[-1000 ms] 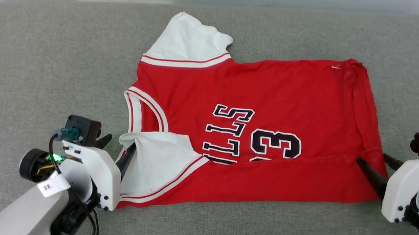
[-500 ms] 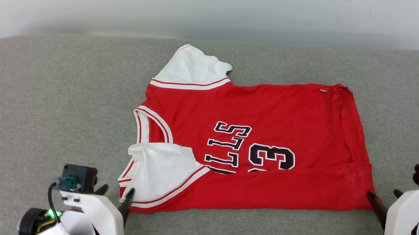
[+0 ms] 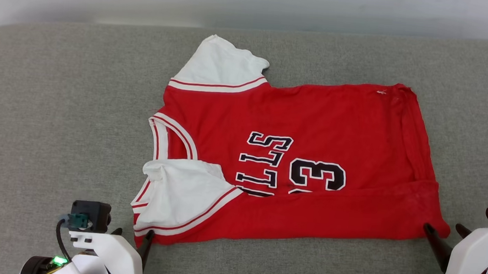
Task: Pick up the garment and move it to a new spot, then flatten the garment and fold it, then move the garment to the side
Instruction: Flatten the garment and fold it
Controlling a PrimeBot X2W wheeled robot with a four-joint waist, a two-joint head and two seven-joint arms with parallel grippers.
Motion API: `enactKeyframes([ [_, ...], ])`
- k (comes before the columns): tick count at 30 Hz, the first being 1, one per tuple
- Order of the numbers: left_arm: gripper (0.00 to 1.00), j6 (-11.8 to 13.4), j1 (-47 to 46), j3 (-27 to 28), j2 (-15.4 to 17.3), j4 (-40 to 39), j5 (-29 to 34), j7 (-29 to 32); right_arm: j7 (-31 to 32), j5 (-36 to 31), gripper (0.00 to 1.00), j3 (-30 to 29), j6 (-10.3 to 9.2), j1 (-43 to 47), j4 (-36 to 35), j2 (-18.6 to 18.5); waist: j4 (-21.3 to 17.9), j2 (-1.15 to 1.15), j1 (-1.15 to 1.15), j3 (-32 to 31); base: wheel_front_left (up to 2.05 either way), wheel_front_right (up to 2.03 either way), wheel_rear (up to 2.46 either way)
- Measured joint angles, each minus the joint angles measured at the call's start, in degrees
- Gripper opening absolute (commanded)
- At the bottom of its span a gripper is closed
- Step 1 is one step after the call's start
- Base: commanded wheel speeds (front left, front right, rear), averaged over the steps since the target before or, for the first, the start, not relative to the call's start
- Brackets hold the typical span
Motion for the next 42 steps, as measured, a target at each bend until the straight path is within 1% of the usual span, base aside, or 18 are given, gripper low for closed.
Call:
enactKeyframes([
  [6,1.0,0.13,-1.12,-0.04,-0.13,3.49,0.07,0.56,-0.42,-0.15,1.0,0.05,0.0,-0.33,-0.62,0.21,-0.76,0.0,0.0,2.45,0.0,0.0,0.0],
  [12,1.0,-3.15,-2.7,-1.23,-1.4,7.25,-0.99,1.31,-0.97,-0.15,1.0,0.19,0.0,-0.74,-0.75,0.21,-1.19,0.0,-0.01,4.29,0.0,0.0,0.0],
  [13,0.74,-3.9,-3.1,-1.49,-1.58,7.81,-1.07,1.56,-0.99,-0.15,1.0,0.18,0.0,-0.91,-0.73,0.16,-1.2,0.0,0.0,4.43,0.0,0.0,0.0],
  [14,0.05,-4.66,-3.36,-1.55,-1.8,8.43,-1.48,1.66,-1.15,-0.15,1.0,0.18,0.0,-1.09,-0.71,0.05,-1.15,0.0,0.0,4.47,0.0,0.0,0.0],
  [15,0.0,-5.42,-3.55,-1.56,-2.05,8.96,-1.75,1.66,-1.15,-0.25,1.0,0.2,0.0,-1.3,-0.73,-0.08,-1.09,0.0,0.0,4.44,0.0,0.0,0.0],
  [19,0.0,-7.65,-4.36,-2.33,-3.91,10.82,-1.99,1.1,-1.49,-1.6,1.0,0.21,0.0,-1.53,-0.57,-1.6,-0.65,0.0,0.0,3.64,0.0,0.0,0.0],
  [25,0.0,-8.22,-4.3,-2.75,-4.07,10.01,-1.27,-0.82,-0.49,-2.3,1.0,0.18,0.0,-1.6,0.47,-2.7,0.89,0.0,0.01,1.96,0.0,0.0,0.0],
  [28,0.0,-7.47,-4.03,-2.66,-3.31,6.68,-0.53,-1.02,0.37,-3.65,1.0,-0.33,0.0,-1.59,1.82,-3.39,1.93,0.0,0.01,1.49,0.0,0.0,0.0],
  [32,0.0,-5.83,-4.03,-2.35,-1.46,1.2,0.65,-0.56,1.36,-5.21,1.0,-0.97,0.0,-1.82,3.93,-3.52,3.15,0.0,0.02,1.68,0.0,0.0,0.0],
  [35,0.0,-5.01,-4.04,-2.45,-0.97,-2.22,1.29,-0.14,1.82,-5.93,1.0,-1.53,0.0,-2.89,5.6,-3.31,3.87,0.0,0.02,2.43,0.0,0.0,0.0],
  [42,0.0,-4.27,-4.45,-3.12,-0.51,-5.86,2.46,0.59,2.99,-6.19,1.0,-1.32,0.0,-4.18,10.17,-2.89,5.55,0.0,0.01,4.72,0.0,0.0,0.0],
])
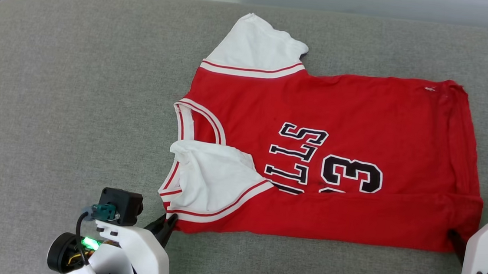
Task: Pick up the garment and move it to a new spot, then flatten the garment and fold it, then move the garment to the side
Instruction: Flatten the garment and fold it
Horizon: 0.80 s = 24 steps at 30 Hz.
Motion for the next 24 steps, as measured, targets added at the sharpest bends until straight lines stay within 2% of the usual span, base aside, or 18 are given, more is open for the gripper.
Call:
enactKeyframes([
  [4,0.0,0.1,-0.12,-0.33,0.02,0.02,0.02,0.7,0.25,0.53,1.0,0.44,-0.01,-0.97,1.79,0.04,0.71,0.0,0.0,1.21,0.0,0.0,0.0],
  [5,0.0,0.1,-0.15,-0.44,0.04,0.15,0.02,0.94,0.41,0.86,0.75,0.53,-0.04,-1.1,2.24,0.02,0.83,0.0,0.0,1.42,0.0,0.0,0.0],
  [6,0.0,0.08,-0.17,-0.55,0.04,0.27,0.0,0.98,0.43,0.9,0.75,0.67,-0.1,-1.14,2.58,-0.16,0.93,0.0,-0.01,1.59,0.0,0.0,0.0],
  [7,0.0,-0.05,-0.17,-0.6,0.05,0.41,-0.02,1.01,0.43,0.91,0.0,0.83,-0.1,-1.28,2.96,-0.38,1.01,0.0,-0.01,1.74,0.0,0.0,0.0],
  [17,0.0,-1.59,0.35,-1.33,2.09,2.52,-0.85,2.18,-1.18,1.88,0.0,1.67,0.01,-2.59,5.59,-0.56,0.19,0.0,-0.01,-0.93,0.0,0.0,0.0],
  [24,0.0,-1.22,4.53,-0.73,3.96,2.55,-2.56,1.41,1.82,4.98,0.0,1.08,0.02,1.09,1.74,-1.71,-1.13,0.0,-0.01,-5.39,0.0,0.0,0.0],
])
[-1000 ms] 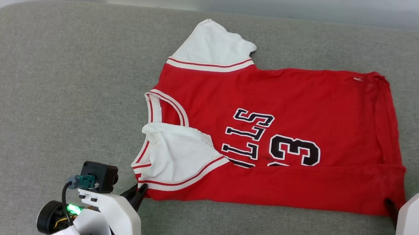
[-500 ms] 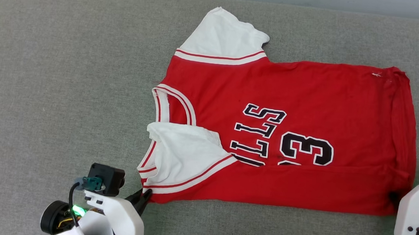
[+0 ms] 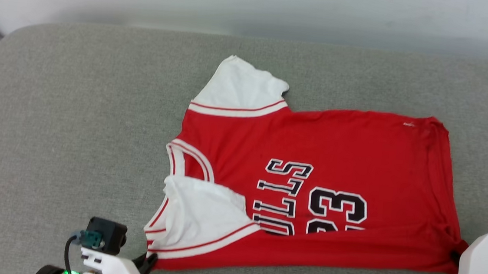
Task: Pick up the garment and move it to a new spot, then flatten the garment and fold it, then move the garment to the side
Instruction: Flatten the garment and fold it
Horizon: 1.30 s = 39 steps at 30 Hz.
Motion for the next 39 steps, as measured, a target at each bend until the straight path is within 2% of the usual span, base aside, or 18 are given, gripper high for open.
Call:
enactKeyframes([
  [8,0.0,0.64,5.93,-0.8,2.76,-2.81,-1.99,0.29,6.24,1.9,0.0,-2.23,0.01,7.69,-7.75,-0.89,-1.24,0.0,0.0,-4.14,0.0,0.0,0.0],
  [17,0.0,-0.76,7.05,-2.04,1.64,-0.94,-2.44,0.18,6.56,1.75,0.0,-3.15,0.01,10.91,-6.93,0.02,-1.67,0.0,0.0,-3.7,0.0,0.0,0.0],
  [18,0.16,-1.12,6.89,-2.32,1.42,-0.46,-2.37,0.18,6.16,1.43,0.03,-2.94,0.01,10.84,-6.41,0.03,-1.72,0.0,0.0,-3.54,0.0,0.0,0.0],
  [19,0.88,-1.48,6.59,-2.54,1.15,0.01,-2.26,0.01,5.44,1.19,1.0,-2.61,0.01,10.75,-6.05,0.02,-1.77,0.0,0.0,-3.41,0.0,0.0,0.0],
  [20,1.0,-1.78,6.12,-2.53,0.77,0.41,-1.98,-0.35,4.74,0.99,1.0,-2.66,0.01,10.51,-5.59,0.16,-1.8,0.0,0.0,-3.32,0.0,0.0,0.0],
  [25,1.0,-2.41,4.17,-0.78,-0.35,2.14,-0.76,-4.39,0.71,1.0,1.0,-2.66,-0.01,8.36,-4.71,0.67,-1.97,0.0,0.0,-3.35,0.0,0.0,0.0],
  [31,1.0,-3.5,2.73,4.53,-2.01,3.05,0.24,-15.03,-5.31,1.54,1.0,-2.82,-0.01,5.06,-6.24,1.6,-2.64,0.0,0.0,-4.61,0.0,0.0,0.0],
  [39,1.0,-5.99,0.48,8.51,-4.11,3.59,4.55,-28.86,-20.45,4.05,1.0,-0.09,-0.01,1.6,-9.92,2.16,-3.96,0.0,0.0,-6.23,0.0,0.0,0.0],
])
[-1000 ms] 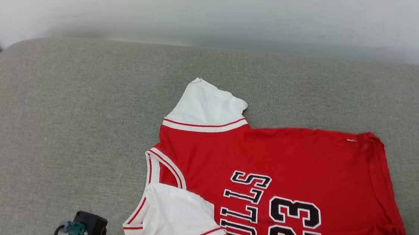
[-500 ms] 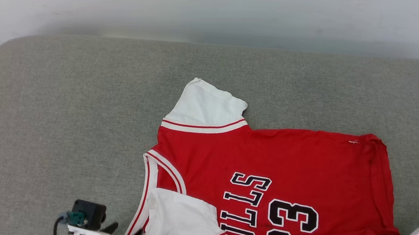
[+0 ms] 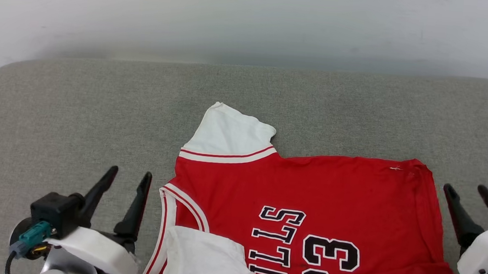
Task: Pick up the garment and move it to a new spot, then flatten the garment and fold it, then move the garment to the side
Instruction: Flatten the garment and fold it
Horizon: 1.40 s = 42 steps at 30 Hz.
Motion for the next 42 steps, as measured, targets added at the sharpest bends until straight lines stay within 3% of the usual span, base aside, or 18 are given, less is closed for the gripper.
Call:
enactKeyframes([
  [6,1.0,-0.52,-0.27,4.24,-3.54,-0.91,3.91,-2.92,-11.89,0.0,1.0,1.15,-0.01,-0.54,-1.93,-0.03,-0.47,0.0,0.0,-0.42,0.0,0.0,0.0],
  [16,1.0,-5.58,1.13,11.5,-10.34,-1.55,11.59,-3.16,-23.48,-1.2,1.0,2.67,-0.01,-0.24,-1.98,2.69,-1.58,0.0,0.0,1.54,0.0,0.0,0.0],
  [23,1.0,-8.99,-2.74,12.55,-8.54,1.41,12.6,-1.4,-25.13,-2.02,1.0,3.39,-0.01,-2.38,-1.77,2.86,-3.85,0.0,0.0,4.74,0.0,0.0,0.0],
  [33,1.0,-16.14,-22.01,11.82,-0.53,7.11,10.92,17.28,-26.73,-2.64,1.0,3.93,-0.01,-5.28,-2.18,4.05,-8.43,0.0,0.01,12.69,0.0,0.0,0.0],
  [39,1.0,-20.46,-34.53,9.87,2.09,13.6,6.26,34.77,-28.43,-2.56,1.0,5.05,-0.01,-7.29,-1.04,4.9,-11.65,0.0,0.01,17.61,0.0,0.0,0.0],
  [42,1.0,-21.13,-39.93,9.13,3.33,17.03,2.6,45.25,-29.13,-2.41,1.0,5.7,-0.01,-8.05,-0.22,5.35,-13.19,0.0,0.01,19.71,0.0,0.0,0.0],
])
